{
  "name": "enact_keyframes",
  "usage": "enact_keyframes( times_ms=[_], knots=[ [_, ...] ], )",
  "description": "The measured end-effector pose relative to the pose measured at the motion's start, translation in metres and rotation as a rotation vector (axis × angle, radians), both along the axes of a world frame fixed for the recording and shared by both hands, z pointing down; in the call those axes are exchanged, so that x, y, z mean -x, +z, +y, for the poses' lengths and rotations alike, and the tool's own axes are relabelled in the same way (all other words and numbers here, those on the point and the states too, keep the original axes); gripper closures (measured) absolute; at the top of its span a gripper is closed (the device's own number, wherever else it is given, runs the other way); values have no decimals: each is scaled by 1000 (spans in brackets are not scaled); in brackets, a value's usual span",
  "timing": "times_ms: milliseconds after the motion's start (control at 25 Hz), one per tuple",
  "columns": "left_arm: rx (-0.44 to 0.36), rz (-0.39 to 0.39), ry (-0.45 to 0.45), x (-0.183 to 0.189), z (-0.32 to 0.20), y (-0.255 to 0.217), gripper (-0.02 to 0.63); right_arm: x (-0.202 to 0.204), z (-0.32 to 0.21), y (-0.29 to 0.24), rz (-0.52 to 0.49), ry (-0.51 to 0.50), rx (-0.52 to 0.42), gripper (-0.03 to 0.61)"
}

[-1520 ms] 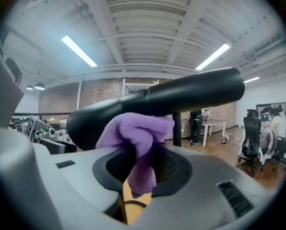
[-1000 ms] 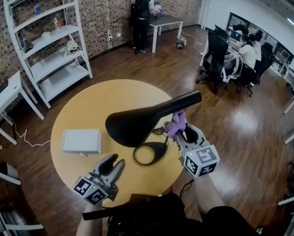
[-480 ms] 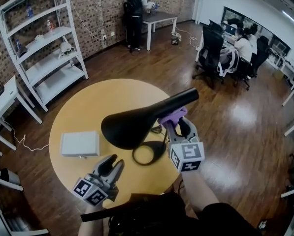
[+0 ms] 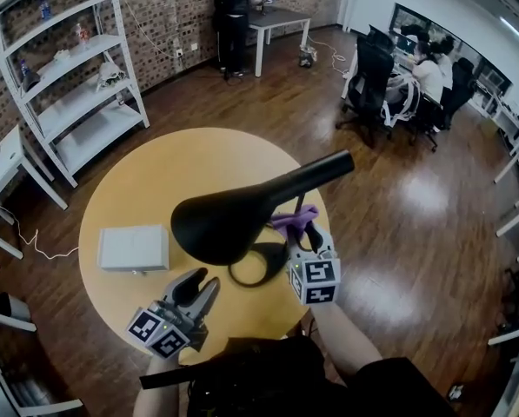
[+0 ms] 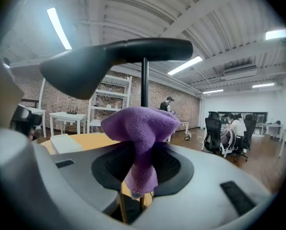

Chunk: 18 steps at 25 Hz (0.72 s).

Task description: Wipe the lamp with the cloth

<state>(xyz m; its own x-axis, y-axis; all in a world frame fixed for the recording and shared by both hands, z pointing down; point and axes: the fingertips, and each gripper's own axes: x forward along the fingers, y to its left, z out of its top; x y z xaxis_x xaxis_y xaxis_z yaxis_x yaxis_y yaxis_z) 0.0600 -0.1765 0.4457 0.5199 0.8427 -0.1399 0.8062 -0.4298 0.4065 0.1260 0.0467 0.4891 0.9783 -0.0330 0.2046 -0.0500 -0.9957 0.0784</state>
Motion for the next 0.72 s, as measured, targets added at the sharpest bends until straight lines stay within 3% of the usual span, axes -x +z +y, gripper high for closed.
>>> enact_keyframes(
  times_ms=[280,520,720],
  knots=[
    [-20,-12,23,-7,19,12,483,-2,3,85,-182,-18,7,465],
    [-54,-18,9,-11,28,24,482,1,12,176,-428,-23,30,472],
    [-54,-39,-23,-11,24,25,482,3,16,209,-501,-61,40,477]
  ],
)
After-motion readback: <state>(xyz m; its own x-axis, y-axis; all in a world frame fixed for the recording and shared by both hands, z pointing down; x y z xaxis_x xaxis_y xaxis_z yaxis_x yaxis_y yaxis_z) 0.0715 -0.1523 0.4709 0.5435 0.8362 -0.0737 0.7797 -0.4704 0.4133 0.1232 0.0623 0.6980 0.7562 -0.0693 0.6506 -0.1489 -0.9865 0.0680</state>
